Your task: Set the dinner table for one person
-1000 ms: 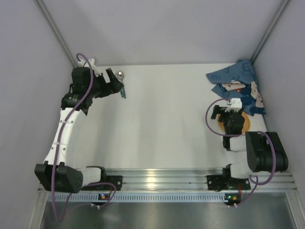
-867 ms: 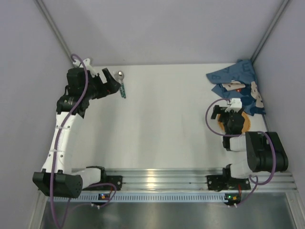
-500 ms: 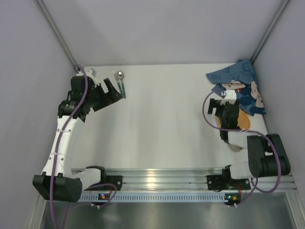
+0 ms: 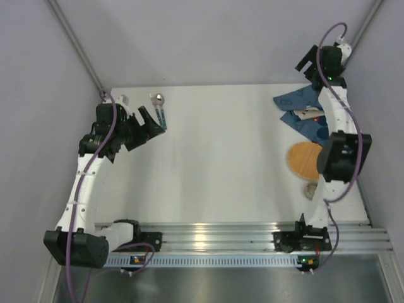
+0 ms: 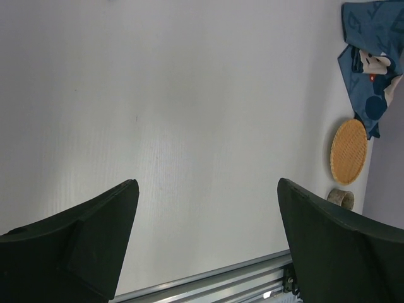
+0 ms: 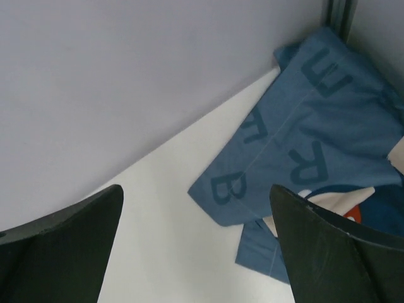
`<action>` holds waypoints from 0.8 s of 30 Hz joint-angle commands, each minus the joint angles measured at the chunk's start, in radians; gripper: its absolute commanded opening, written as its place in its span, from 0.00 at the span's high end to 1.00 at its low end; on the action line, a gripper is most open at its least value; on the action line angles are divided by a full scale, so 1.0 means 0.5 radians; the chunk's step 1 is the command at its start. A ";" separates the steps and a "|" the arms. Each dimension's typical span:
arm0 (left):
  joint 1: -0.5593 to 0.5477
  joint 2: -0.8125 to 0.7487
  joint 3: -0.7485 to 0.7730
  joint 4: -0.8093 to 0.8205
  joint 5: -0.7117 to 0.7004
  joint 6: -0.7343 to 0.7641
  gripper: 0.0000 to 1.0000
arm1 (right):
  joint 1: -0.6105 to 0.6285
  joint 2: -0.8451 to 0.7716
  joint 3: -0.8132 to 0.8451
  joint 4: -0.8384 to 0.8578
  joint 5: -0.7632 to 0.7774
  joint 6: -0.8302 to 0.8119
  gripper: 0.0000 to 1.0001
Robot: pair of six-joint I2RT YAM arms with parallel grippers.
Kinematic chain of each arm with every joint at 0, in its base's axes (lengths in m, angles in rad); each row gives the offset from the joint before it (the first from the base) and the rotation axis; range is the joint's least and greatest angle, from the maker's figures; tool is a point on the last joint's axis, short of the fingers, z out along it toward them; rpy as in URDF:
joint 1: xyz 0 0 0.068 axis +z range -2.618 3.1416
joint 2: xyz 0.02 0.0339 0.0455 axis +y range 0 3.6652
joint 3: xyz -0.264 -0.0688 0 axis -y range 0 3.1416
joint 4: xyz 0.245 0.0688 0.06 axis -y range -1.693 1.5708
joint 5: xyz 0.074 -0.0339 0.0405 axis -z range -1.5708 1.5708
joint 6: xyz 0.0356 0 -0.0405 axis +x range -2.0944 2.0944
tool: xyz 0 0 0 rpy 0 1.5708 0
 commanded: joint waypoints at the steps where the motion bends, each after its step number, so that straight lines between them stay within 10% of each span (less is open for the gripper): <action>1: 0.000 -0.040 0.020 0.090 -0.010 -0.056 0.04 | 0.020 0.694 0.808 -1.550 -0.045 0.000 0.00; 24: 0.000 -0.117 -0.109 -0.061 -0.105 0.085 0.06 | 0.222 1.315 1.034 -1.648 -0.078 0.101 0.07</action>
